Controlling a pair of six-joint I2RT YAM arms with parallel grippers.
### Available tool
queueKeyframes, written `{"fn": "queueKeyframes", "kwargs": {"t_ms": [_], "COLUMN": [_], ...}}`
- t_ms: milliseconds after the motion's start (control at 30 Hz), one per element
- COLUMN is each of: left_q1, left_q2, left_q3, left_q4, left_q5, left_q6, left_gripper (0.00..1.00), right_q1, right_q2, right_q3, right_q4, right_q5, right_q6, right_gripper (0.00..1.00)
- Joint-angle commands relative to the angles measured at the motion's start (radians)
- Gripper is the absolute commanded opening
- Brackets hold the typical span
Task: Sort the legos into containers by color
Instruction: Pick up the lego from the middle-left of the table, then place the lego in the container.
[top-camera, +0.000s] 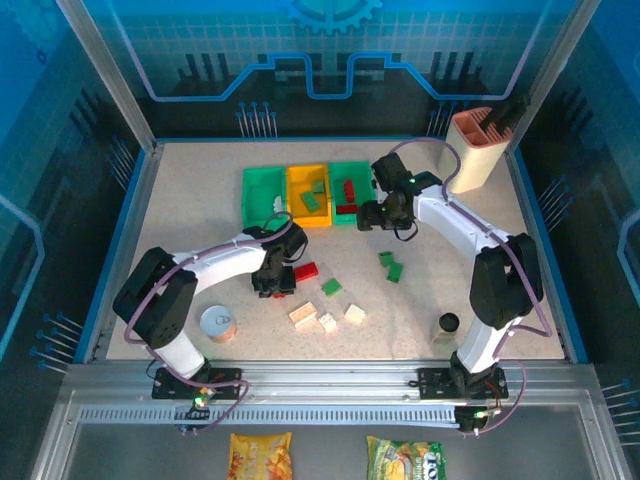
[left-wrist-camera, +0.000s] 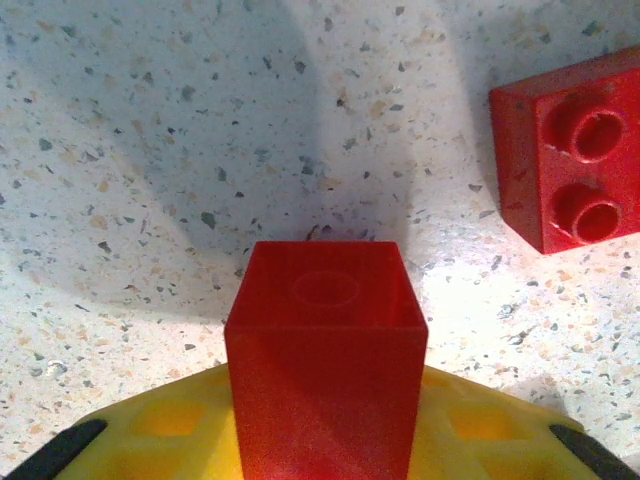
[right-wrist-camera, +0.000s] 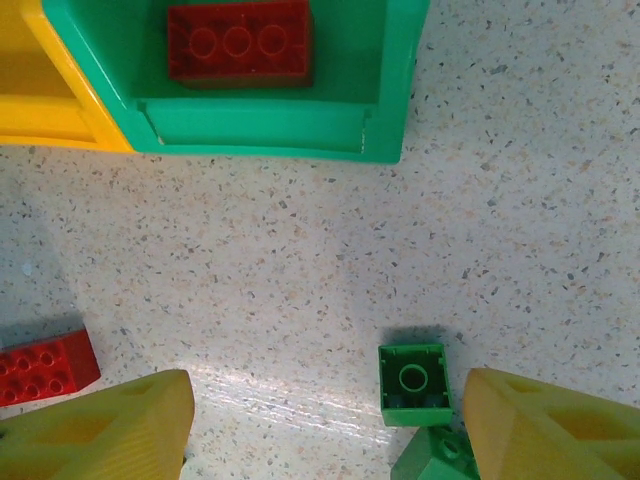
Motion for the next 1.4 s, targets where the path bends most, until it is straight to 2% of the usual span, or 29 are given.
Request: {"fn": "queueKeyframes", "kwargs": {"t_ms": [0,400,667,967,1367], "left_q1": [-0.008,-0.009,-0.008,-0.008,-0.008], "left_q2": [-0.041,-0.108,-0.08,0.063,0.326], "left_q3": [0.01,0.104,0.218,0.405,0.746], "left_q4": [-0.024,-0.056,-0.046,0.022,0.137], "left_q5": [-0.017,-0.039,-0.047,-0.002,0.082], "left_q6": [0.024,0.072,0.131,0.182,0.214], "left_gripper": [0.36,0.35,0.35,0.34,0.35], "right_q1": [-0.006,-0.009,-0.021,-0.074,-0.152], "right_q2": [-0.031,-0.061,-0.077,-0.121,-0.233], "right_q3": [-0.006,0.022,0.015,-0.05,-0.134], "right_q4": [-0.024,-0.041,-0.047,-0.039,-0.059], "right_q5": [0.012,0.028,0.032,0.019,0.022], "right_q6": [-0.007,-0.023,-0.025,-0.031,-0.047], "right_gripper": [0.72,0.72,0.72,0.72,0.72]}}
